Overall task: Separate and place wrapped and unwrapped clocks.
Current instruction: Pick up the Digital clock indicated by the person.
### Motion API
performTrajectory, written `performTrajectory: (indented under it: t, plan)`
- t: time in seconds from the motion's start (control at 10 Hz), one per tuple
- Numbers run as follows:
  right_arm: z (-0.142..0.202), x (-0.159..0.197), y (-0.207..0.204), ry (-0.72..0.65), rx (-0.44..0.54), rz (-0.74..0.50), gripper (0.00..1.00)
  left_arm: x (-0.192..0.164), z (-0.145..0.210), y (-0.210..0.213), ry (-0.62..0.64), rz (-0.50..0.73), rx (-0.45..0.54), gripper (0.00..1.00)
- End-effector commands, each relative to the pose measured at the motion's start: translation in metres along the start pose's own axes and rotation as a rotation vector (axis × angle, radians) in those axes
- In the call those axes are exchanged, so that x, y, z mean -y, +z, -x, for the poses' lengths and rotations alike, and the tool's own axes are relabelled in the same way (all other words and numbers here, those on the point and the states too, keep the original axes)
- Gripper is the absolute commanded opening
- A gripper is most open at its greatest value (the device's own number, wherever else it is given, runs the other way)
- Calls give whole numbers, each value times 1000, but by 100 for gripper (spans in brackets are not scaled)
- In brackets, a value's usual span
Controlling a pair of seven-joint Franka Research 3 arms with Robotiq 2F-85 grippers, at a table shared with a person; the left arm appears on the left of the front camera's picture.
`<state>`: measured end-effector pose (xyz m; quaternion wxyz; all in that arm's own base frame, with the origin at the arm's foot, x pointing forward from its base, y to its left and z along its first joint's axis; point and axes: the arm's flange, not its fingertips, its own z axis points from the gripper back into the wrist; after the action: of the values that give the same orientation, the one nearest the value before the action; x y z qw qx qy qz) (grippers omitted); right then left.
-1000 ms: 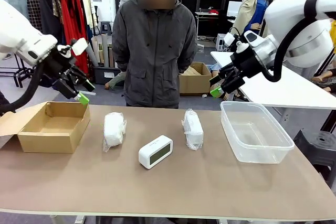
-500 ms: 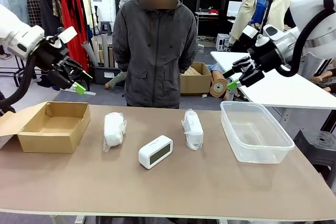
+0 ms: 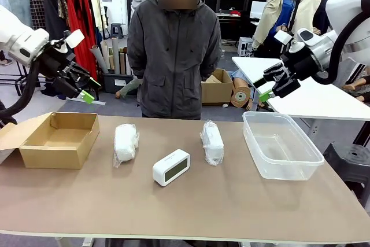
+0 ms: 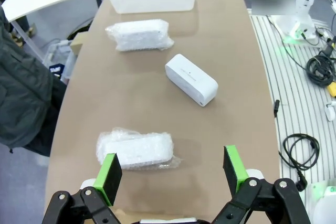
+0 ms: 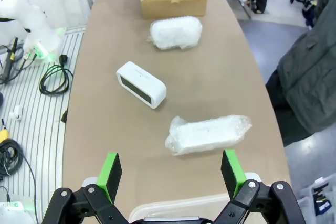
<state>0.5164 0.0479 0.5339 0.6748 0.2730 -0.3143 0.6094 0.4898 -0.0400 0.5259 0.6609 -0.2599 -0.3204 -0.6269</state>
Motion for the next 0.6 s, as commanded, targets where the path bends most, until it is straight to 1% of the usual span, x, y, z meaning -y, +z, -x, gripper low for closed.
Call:
performTrajectory:
  t: [0.0, 0.2, 0.5]
  plan:
    - [-2, 5, 8, 21, 0, -13, 100, 0, 1, 4, 12, -16, 3, 100]
    - [2, 6, 17, 4, 3, -7, 100, -1, 2, 6, 16, -4, -20, 100]
    - [9, 11, 30, -15, 4, 6, 100, -3, 10, 14, 25, 13, -7, 100]
